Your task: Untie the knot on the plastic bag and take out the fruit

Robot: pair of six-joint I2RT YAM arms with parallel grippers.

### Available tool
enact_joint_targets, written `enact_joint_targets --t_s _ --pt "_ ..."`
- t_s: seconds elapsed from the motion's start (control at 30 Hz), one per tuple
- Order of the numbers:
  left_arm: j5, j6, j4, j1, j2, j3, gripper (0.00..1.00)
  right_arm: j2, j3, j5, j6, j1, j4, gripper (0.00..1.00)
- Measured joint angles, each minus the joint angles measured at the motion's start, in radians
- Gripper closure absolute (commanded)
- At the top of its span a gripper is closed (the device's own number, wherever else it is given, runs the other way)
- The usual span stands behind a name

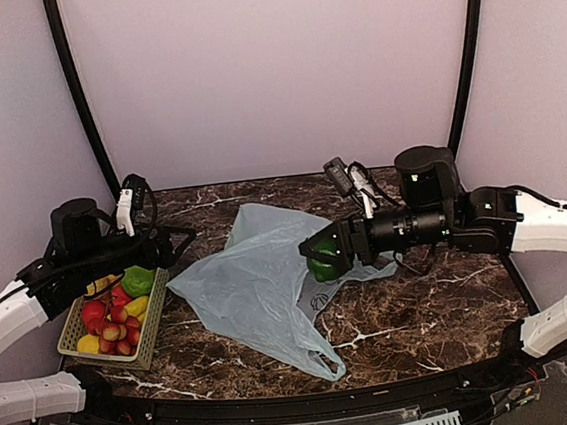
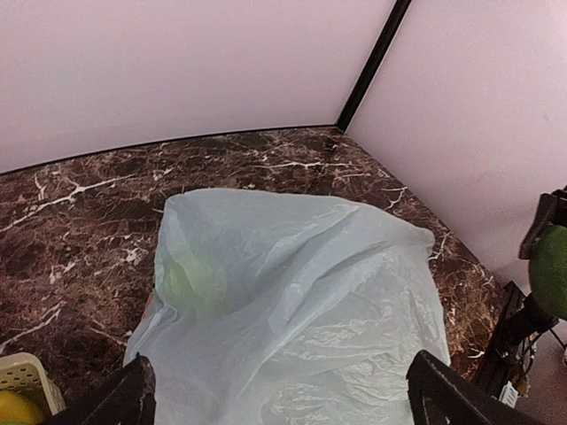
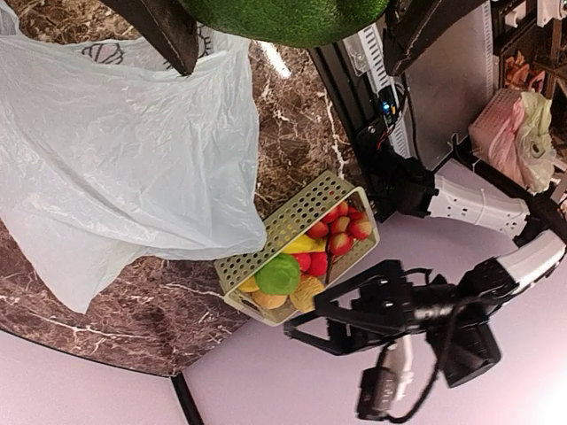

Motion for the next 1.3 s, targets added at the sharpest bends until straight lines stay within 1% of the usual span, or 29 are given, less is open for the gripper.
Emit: enact_joint_targets --t_s 0.07,0.2,0.4,0.57,0.8,0.93,1.0,1.17,1.3 --pt "0.005 0.002 0.0 -0.026 -0.053 0.001 0.01 0.021 0.01 0.033 0.0 0.0 0.008 0.83" --pt "0.042 -0.029 0.021 -0.127 -0.061 0.008 0.01 0.081 0.056 0.083 0.0 0.001 0.024 0.82" --pt "0.061 -0.058 0.123 -0.351 0.06 0.035 0.01 0.136 0.108 0.127 0.017 0.01 0.085 0.81" --pt "0.061 -0.066 0.249 -0.452 0.175 0.083 0.01 0.174 0.136 0.142 0.04 0.025 0.136 0.8" --pt "0.042 -0.058 0.373 -0.505 0.282 0.116 0.01 0.196 0.145 0.153 0.058 0.041 0.153 0.8" --pt "0.023 -0.054 0.402 -0.51 0.319 0.137 0.01 0.196 0.146 0.153 0.066 0.041 0.162 0.8" --pt "0.011 -0.053 0.406 -0.512 0.328 0.145 0.03 0.196 0.146 0.153 0.071 0.041 0.164 0.8" --pt "-0.019 -0.047 0.407 -0.513 0.337 0.154 0.15 0.196 0.146 0.152 0.076 0.041 0.169 0.8" --pt "-0.027 -0.043 0.406 -0.515 0.343 0.166 0.21 0.196 0.146 0.153 0.076 0.041 0.17 0.8"
